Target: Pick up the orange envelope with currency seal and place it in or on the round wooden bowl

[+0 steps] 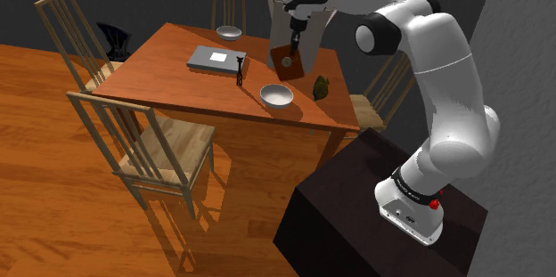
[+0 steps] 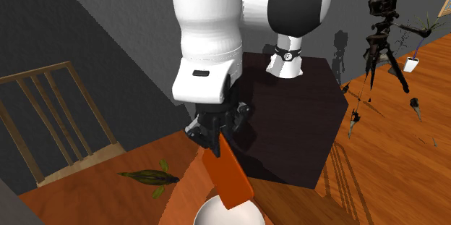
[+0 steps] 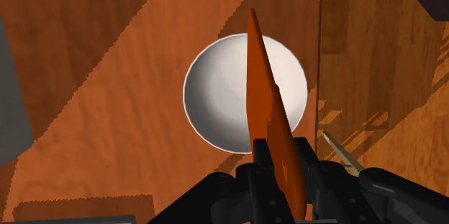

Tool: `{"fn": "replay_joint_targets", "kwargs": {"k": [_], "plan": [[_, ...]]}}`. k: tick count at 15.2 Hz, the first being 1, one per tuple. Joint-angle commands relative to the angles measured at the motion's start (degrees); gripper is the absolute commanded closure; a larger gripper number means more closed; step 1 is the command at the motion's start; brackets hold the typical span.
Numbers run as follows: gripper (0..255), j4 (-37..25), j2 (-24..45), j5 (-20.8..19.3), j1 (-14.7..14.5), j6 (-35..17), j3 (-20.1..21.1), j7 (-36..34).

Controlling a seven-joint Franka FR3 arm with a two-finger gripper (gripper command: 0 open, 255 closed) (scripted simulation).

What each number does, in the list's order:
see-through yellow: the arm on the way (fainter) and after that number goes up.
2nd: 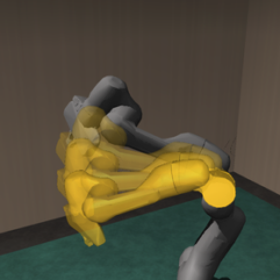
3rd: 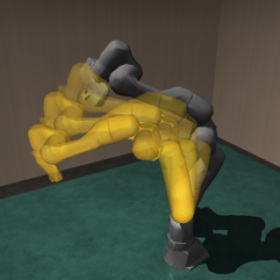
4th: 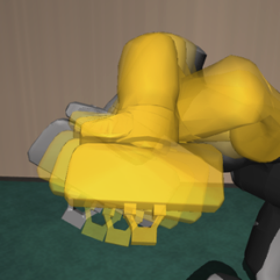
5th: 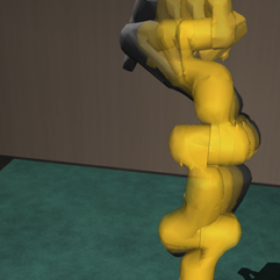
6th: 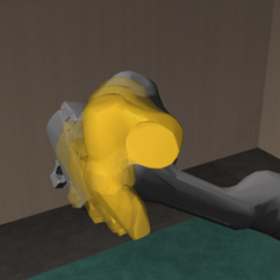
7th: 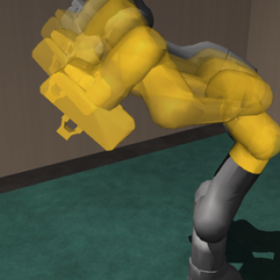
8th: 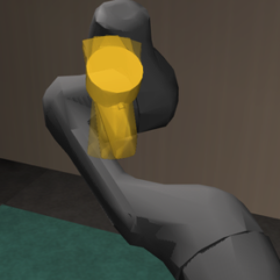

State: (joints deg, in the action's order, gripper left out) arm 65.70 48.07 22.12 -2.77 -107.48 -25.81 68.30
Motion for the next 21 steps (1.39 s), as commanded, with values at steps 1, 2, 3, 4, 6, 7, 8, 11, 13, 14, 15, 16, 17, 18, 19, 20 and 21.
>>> {"fn": "replay_joint_targets", "kwargs": {"k": [1,2,3,4,6,7,8,11,13,14,15,16,17,18,19,20,21], "plan": [[255,0.36,0.72,0.25,0.05,-1.10,0.19,0.16],[255,0.67,0.99,0.36,0.03,-1.66,0.27,0.25],[255,0.96,1.28,0.47,0.02,-2.22,0.35,0.34],[255,1.22,1.58,0.59,0.02,-2.76,0.44,0.43],[255,1.70,2.21,0.82,0.03,-3.83,0.62,0.60],[255,1.90,2.54,0.94,0.05,-4.35,0.72,0.69],[255,2.09,2.88,1.06,0.07,-4.86,0.82,0.77],[255,2.53,3.97,1.43,0.15,-6.35,1.13,1.01],[255,2.73,4.75,1.68,0.23,-7.30,1.34,1.17],[255,2.80,5.15,1.80,0.27,-7.77,1.45,1.24],[255,2.85,5.56,1.93,0.32,-8.23,1.57,1.31],[255,2.89,5.98,2.05,0.37,-8.68,1.68,1.38],[255,2.90,6.41,2.18,0.43,-9.12,1.80,1.45],[255,2.90,6.85,2.30,0.49,-9.56,1.92,1.51],[255,2.88,7.40,2.45,0.57,-10.07,2.06,1.59],[255,2.88,7.40,2.45,0.57,-10.08,2.06,1.59],[255,2.88,7.40,2.45,0.57,-10.07,2.06,1.59]]}}
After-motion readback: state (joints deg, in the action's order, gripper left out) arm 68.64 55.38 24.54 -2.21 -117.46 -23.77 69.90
